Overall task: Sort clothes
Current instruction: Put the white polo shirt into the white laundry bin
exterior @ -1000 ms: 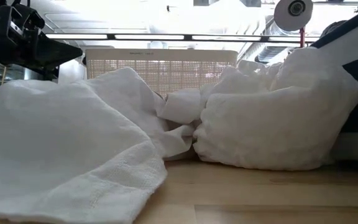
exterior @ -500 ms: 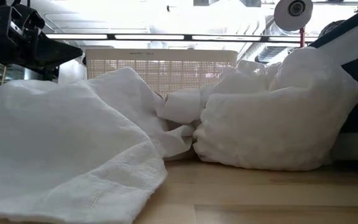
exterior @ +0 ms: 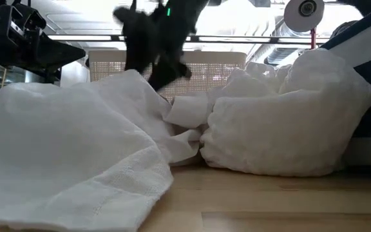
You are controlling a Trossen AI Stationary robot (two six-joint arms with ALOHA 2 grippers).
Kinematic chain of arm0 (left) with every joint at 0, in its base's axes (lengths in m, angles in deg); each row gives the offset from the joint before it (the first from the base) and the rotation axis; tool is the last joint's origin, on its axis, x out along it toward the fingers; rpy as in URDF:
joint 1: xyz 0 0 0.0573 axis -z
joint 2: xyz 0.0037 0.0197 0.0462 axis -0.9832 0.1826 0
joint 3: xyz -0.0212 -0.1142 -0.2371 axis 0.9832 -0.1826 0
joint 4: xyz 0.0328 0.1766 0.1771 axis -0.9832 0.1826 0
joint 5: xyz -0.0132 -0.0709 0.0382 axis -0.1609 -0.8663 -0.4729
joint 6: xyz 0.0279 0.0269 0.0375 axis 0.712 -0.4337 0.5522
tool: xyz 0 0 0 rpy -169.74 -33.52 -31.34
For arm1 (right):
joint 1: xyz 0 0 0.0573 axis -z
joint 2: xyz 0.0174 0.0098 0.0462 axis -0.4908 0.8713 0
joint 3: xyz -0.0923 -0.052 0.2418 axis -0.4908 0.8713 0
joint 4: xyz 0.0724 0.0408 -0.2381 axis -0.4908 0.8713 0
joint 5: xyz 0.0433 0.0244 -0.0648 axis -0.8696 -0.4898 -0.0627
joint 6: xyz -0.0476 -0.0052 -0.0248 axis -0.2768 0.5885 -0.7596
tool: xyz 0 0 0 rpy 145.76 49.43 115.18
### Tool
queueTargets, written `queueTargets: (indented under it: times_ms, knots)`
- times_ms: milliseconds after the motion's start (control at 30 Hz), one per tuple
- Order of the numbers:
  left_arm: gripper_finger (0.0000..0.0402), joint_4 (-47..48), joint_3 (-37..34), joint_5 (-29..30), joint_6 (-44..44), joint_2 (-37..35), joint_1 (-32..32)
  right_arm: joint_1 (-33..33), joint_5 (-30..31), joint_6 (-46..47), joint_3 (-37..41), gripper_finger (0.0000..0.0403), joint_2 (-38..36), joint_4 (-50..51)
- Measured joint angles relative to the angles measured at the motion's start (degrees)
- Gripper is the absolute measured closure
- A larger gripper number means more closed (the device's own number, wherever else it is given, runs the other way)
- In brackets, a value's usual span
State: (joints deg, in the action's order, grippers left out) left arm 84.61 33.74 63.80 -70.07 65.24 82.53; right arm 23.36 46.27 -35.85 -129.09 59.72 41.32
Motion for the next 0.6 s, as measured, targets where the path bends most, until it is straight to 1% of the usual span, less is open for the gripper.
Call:
queueTargets:
  times_ms: [133, 233, 267, 300, 333, 400, 433, 467, 500, 600]
  knots:
    - [0.0401, 0.00, 0.00, -0.01, 0.02, -0.02, -0.01, -0.38, 0.02, -4.60, 0.00, 0.0155, 5.34, 1.06]
    - [0.0401, -0.01, 0.00, -0.01, 0.01, -0.02, 0.00, -1.46, -0.67, -4.76, 0.00, 0.0163, 9.10, 3.22]
    - [0.0401, -0.02, 0.00, 0.00, 0.02, -0.01, -0.01, -1.87, -1.03, -4.81, 0.00, 0.0176, 9.83, 4.10]
    - [0.0401, -0.02, 0.00, -0.01, 0.02, -0.01, -0.02, -2.25, -1.40, -5.04, -0.15, 0.0198, 10.01, 4.70]
    - [0.0401, 0.00, 0.00, 0.00, 0.01, -0.01, 0.00, -2.70, -1.89, -6.01, -0.20, 0.0231, 9.94, 5.86]
    - [0.0401, 0.00, 0.00, -0.01, 0.00, 0.00, -0.02, -3.90, -2.02, -8.47, -0.27, 0.0324, 8.99, 7.71]
    - [0.0401, 0.00, 0.00, -0.01, 0.02, 0.00, -0.02, -4.29, -2.72, -10.40, -0.75, 0.0361, 8.26, 8.89]
    - [0.0401, 0.00, 0.00, 0.01, 0.00, -0.02, 0.00, -4.63, -3.02, -12.08, -1.55, 0.0375, 7.09, 10.23]
    - [0.0401, 0.03, 0.00, -0.01, 0.02, -0.01, -0.02, -4.97, -2.19, -13.25, -2.98, 0.0375, 5.90, 11.19]
    - [0.0401, 0.04, 0.00, 0.00, 0.02, -0.01, -0.02, -4.48, 2.61, -17.91, -8.03, 0.0382, -0.89, 14.24]
